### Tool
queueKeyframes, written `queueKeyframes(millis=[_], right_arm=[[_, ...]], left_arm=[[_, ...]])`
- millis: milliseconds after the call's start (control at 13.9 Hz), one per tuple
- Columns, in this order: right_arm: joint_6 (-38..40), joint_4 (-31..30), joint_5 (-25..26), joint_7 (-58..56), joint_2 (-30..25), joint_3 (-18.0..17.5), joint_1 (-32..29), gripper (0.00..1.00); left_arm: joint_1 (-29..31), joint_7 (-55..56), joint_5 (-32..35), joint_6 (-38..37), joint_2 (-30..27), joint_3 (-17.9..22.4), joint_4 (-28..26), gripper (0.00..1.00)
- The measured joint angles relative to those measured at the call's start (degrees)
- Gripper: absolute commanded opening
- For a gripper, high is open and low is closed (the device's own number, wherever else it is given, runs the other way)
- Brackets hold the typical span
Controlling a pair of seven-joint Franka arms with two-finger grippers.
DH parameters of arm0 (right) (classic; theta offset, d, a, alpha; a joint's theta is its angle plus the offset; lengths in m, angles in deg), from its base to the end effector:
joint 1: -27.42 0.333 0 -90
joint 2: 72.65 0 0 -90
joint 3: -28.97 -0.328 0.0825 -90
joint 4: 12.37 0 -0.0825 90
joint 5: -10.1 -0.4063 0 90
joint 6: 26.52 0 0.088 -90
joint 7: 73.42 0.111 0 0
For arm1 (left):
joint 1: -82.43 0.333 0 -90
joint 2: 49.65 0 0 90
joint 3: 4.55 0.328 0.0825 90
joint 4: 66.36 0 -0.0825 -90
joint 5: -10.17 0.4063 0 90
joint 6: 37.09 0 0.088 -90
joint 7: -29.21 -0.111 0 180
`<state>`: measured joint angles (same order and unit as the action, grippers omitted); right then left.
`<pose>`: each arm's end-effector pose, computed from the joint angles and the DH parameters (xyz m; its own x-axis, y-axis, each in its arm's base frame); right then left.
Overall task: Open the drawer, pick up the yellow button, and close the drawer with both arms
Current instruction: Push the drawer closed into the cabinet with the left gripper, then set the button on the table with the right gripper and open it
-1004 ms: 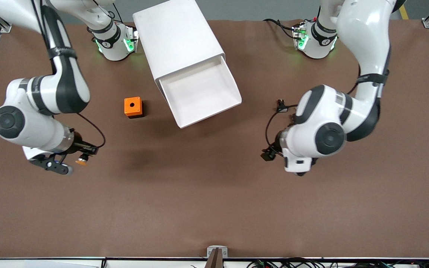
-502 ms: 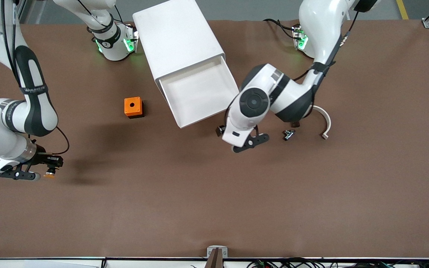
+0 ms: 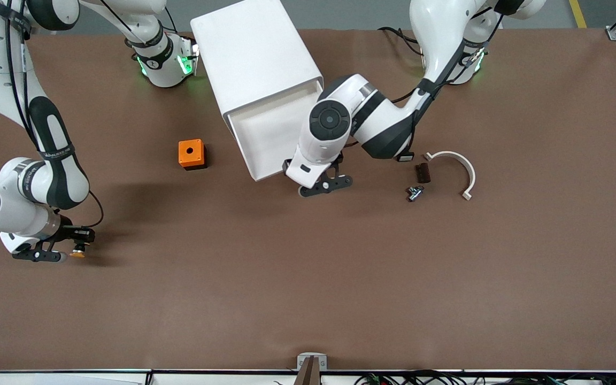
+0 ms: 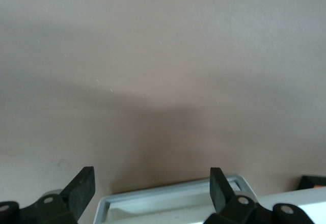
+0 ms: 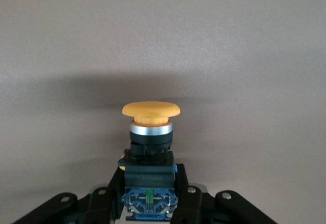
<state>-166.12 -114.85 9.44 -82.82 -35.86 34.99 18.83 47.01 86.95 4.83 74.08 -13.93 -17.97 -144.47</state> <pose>0.6585 -0.1667 0.1838 0.9969 -0.0785 -0.0002 -0.0784 -0.9953 0.0560 0.5123 -0.5424 0.3582 0.9544 0.2156 -0.2067 0.2369 -0.9679 0.0843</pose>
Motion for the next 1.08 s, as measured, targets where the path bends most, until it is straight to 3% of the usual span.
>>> queueKeyframes(millis=[72,143,287,861,1076], right_arm=[[-0.2,0.0,0.0,0.0,0.0,0.0,0.0,0.05],[-0.3,0.0,0.0,0.0,0.0,0.0,0.0,0.24],[-0.4,0.0,-0.1,0.0,0.2,0.0,-0.1,1.0],[-0.1,1.5,-1.2,0.0,0.7,-0.9,-0.5,1.0],[6.2,3.5,-1.3,0.4,-1.6,-1.3,0.8,1.0]], left_arm=[[0.0,0.0,0.0,0.0,-0.1,-0.9,-0.3,1.0],[0.0,0.0,0.0,0.1,-0.2,-1.9,-0.6,1.0],[-0.1,0.0,0.0,0.4,-0.4,-3.7,-1.2,1.0],[-0.2,6.8,0.0,1.1,-2.7,-11.3,-7.6,1.0],[-0.2,7.6,0.0,1.4,-3.1,-11.9,-8.8,1.0]])
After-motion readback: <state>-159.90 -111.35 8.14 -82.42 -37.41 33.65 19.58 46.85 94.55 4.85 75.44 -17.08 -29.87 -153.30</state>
